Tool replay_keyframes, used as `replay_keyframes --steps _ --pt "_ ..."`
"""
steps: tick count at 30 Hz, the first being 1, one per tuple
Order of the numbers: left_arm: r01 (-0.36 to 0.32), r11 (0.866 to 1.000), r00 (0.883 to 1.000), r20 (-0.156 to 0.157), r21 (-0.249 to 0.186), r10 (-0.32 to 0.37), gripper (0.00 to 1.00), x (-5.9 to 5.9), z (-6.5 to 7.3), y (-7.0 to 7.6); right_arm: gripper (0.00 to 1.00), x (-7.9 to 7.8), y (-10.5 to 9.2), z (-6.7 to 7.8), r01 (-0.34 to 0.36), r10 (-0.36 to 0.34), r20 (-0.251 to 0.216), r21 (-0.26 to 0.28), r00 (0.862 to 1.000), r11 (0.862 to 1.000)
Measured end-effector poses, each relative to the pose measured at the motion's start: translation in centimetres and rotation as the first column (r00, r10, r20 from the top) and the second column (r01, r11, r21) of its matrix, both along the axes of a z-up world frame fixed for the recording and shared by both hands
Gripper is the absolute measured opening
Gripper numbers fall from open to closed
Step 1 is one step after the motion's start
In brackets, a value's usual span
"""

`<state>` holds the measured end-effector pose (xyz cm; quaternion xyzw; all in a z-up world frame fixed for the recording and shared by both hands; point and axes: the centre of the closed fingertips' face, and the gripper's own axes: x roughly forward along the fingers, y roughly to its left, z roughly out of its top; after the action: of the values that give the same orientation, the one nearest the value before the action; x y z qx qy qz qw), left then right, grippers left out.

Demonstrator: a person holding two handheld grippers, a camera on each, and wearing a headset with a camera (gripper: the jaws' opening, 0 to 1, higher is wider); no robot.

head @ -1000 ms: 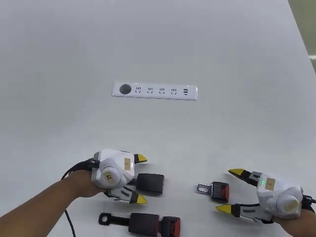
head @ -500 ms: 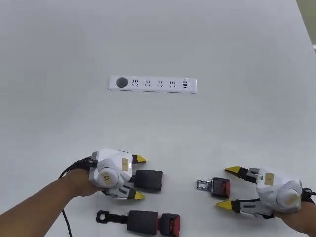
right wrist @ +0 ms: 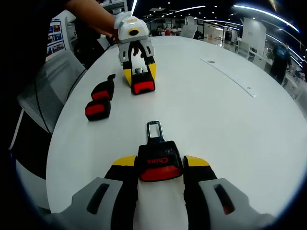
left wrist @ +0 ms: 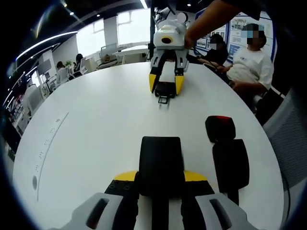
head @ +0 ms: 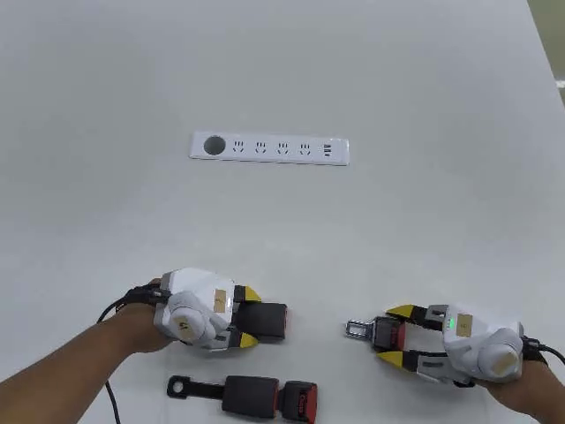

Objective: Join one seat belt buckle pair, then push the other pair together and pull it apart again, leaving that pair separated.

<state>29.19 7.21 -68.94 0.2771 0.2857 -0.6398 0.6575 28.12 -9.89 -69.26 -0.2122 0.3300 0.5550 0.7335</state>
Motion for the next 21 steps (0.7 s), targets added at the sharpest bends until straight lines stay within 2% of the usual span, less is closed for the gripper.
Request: replay_keyframes --steps 6,14,21 --pt "0.007 1.000 1.000 -0.002 -0.004 -0.007 0.34 -0.1 0.2 0.2 0.34 0.0 0.1 0.1 -0.016 0.016 -0.002 -0.020 1.000 1.000" --pt "0.023 0.999 1.000 -0.007 0.032 -0.023 0.34 -0.5 0.4 0.1 0.33 -0.2 0.1 0.1 -0.063 0.061 -0.019 -0.110 0.998 0.992" --pt "0.029 0.998 1.000 -0.010 0.059 -0.028 0.34 -0.6 0.2 0.2 0.33 -0.6 1.1 0.1 -0.062 0.060 -0.021 -0.127 0.998 0.990"
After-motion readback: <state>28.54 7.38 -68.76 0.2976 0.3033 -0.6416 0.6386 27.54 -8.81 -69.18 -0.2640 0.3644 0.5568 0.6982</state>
